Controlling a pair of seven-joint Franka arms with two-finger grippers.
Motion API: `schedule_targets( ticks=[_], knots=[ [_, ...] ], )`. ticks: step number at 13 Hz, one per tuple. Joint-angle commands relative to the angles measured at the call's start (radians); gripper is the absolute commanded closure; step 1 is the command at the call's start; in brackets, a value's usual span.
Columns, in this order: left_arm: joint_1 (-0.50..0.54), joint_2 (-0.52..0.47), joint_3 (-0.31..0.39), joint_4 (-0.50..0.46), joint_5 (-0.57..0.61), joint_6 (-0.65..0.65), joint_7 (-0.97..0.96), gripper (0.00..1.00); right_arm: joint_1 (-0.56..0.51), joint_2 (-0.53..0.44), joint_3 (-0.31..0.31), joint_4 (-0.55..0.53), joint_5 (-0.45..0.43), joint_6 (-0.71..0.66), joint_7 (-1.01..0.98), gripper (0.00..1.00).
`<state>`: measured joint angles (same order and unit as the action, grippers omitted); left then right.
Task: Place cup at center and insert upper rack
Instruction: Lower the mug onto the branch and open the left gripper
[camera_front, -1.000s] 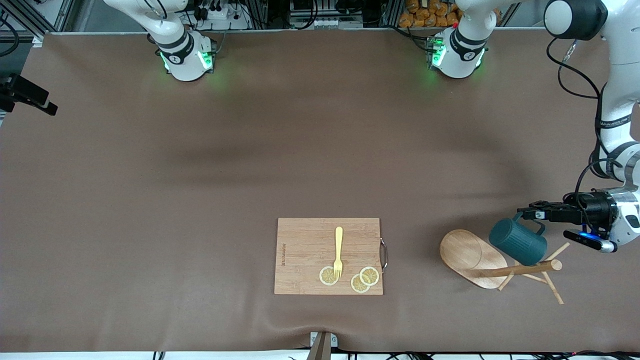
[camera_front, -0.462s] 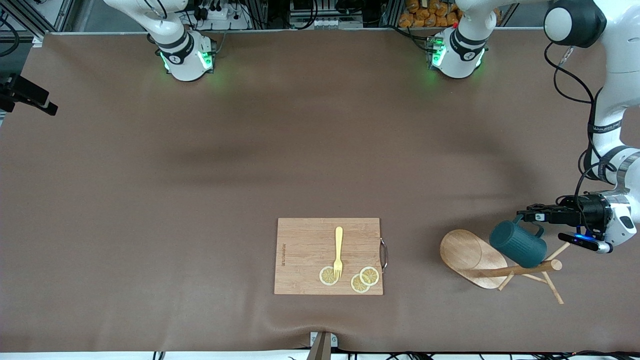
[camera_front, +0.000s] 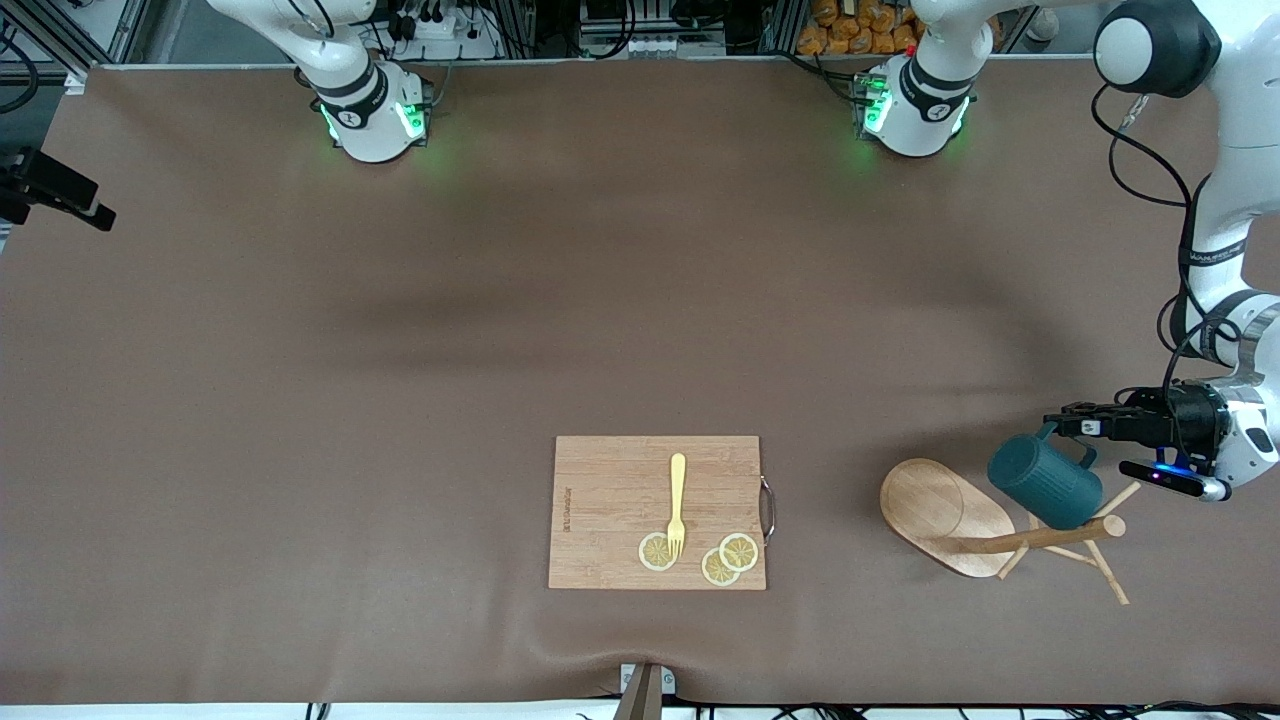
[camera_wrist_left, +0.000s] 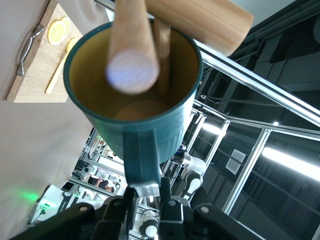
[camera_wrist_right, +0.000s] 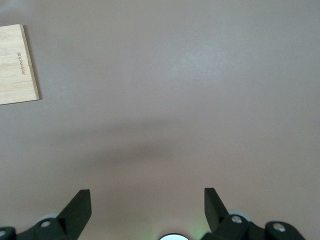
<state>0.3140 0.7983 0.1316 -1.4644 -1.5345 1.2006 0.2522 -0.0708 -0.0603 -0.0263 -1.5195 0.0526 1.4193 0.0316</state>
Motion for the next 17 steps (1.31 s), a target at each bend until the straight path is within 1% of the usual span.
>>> schedule_targets(
  ticks=[1,3,4,5,7,8,9,13,17],
  knots=[
    [0.014,0.030,-0.020,0.018,-0.026,-0.029,0.042,1.00,-0.017,0.013,0.012,0.025,0.010,-0.017,0.005,0.00],
    [0.016,0.044,-0.021,0.019,-0.030,-0.029,0.050,1.00,-0.017,0.013,0.011,0.025,0.010,-0.017,0.005,0.00],
    [0.014,0.050,-0.021,0.022,-0.041,-0.029,0.047,0.86,-0.017,0.013,0.012,0.025,0.010,-0.017,0.005,0.00],
    [0.011,0.050,-0.021,0.022,-0.045,-0.029,0.039,0.65,-0.017,0.013,0.012,0.025,0.010,-0.017,0.005,0.00],
    [0.005,0.050,-0.021,0.022,-0.050,-0.027,0.032,0.42,-0.017,0.013,0.011,0.025,0.010,-0.017,0.005,0.00],
    [0.004,0.050,-0.020,0.024,-0.058,-0.027,0.022,0.13,-0.018,0.013,0.011,0.025,0.010,-0.017,0.005,0.00],
    [0.004,0.050,-0.021,0.024,-0.070,-0.027,0.007,0.00,-0.017,0.013,0.011,0.025,0.010,-0.017,0.005,0.00],
    [0.002,0.030,-0.018,0.025,-0.062,-0.027,-0.007,0.00,-0.017,0.013,0.012,0.025,0.010,-0.017,0.005,0.00],
    [0.007,-0.030,-0.007,0.050,0.028,-0.023,-0.077,0.00,-0.017,0.013,0.011,0.025,0.010,-0.017,0.005,0.00]
  ],
)
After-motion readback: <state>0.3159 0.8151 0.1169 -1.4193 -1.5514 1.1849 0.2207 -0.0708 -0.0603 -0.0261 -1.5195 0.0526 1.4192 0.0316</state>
